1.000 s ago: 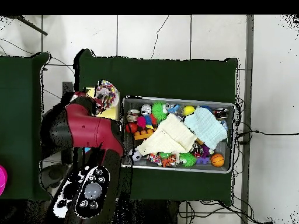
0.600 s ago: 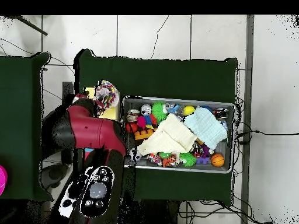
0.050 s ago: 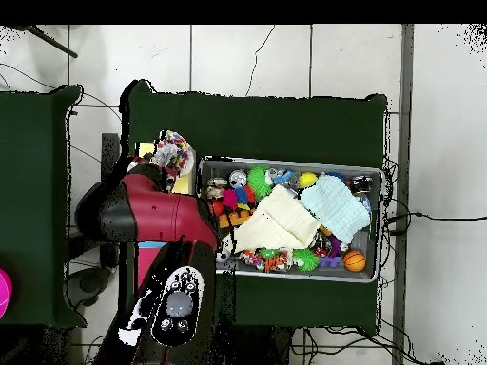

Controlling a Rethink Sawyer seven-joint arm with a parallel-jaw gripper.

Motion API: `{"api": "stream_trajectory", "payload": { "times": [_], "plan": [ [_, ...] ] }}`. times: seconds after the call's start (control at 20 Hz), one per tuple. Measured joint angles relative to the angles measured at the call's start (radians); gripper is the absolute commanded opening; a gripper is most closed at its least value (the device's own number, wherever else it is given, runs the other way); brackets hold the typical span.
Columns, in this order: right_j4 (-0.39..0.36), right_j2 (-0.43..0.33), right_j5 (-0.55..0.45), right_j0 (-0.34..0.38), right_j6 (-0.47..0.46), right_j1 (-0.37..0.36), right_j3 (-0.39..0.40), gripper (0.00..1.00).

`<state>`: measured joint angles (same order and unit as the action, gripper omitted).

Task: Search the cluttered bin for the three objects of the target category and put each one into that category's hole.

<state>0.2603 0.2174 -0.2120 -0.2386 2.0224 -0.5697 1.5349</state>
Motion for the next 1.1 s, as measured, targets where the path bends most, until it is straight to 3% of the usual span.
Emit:
{"api": "stream_trajectory", "payload": {
  "times": [1.1],
  "plan": [
    [-0.052, -0.019, 0.001, -0.006, 0.000, -0.002, 0.000, 1.00]
  ]
}}
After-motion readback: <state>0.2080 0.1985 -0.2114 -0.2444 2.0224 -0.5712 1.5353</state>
